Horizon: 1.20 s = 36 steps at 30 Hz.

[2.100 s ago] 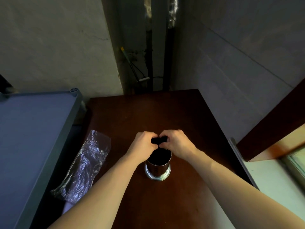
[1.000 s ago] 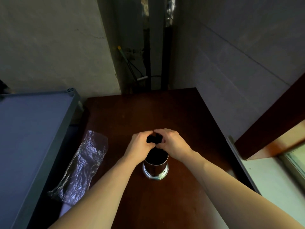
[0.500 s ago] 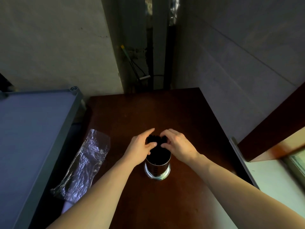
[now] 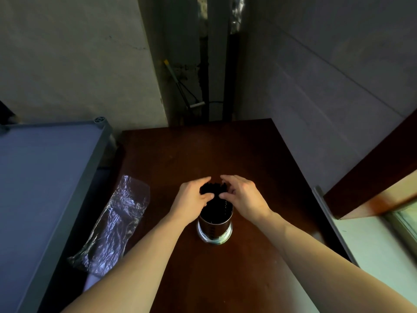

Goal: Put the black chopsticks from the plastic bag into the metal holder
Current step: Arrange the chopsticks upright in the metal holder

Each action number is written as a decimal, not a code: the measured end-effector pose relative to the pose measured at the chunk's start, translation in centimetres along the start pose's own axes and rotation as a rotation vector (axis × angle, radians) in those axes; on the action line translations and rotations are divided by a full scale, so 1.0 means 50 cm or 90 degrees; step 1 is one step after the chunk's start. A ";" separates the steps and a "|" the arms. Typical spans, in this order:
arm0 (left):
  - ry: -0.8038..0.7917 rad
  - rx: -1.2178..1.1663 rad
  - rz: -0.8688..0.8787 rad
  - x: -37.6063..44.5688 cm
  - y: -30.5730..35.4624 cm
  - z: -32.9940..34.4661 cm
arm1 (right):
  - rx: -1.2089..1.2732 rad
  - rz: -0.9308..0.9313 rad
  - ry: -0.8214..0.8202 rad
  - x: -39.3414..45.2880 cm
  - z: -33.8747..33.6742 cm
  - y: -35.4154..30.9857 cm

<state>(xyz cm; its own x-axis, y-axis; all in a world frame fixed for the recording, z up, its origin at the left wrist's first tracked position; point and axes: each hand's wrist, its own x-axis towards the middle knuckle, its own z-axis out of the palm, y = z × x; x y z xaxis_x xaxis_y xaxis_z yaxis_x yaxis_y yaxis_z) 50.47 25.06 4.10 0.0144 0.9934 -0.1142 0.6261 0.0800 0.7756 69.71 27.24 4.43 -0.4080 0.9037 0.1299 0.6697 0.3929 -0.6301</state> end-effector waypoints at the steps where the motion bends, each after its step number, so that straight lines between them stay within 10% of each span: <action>1: 0.006 -0.002 -0.004 0.000 -0.001 0.001 | -0.001 -0.004 0.012 0.000 0.000 -0.002; 36: 0.124 0.075 0.034 -0.007 0.031 -0.015 | 0.009 -0.003 0.093 -0.021 0.000 -0.028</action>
<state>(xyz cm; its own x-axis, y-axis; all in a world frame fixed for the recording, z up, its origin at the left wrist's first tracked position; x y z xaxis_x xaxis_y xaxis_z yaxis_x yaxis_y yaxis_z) 50.87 24.91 5.78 -0.0940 0.9940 0.0560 0.7152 0.0283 0.6984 69.20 25.77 5.18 -0.3159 0.9174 0.2422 0.6587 0.3957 -0.6400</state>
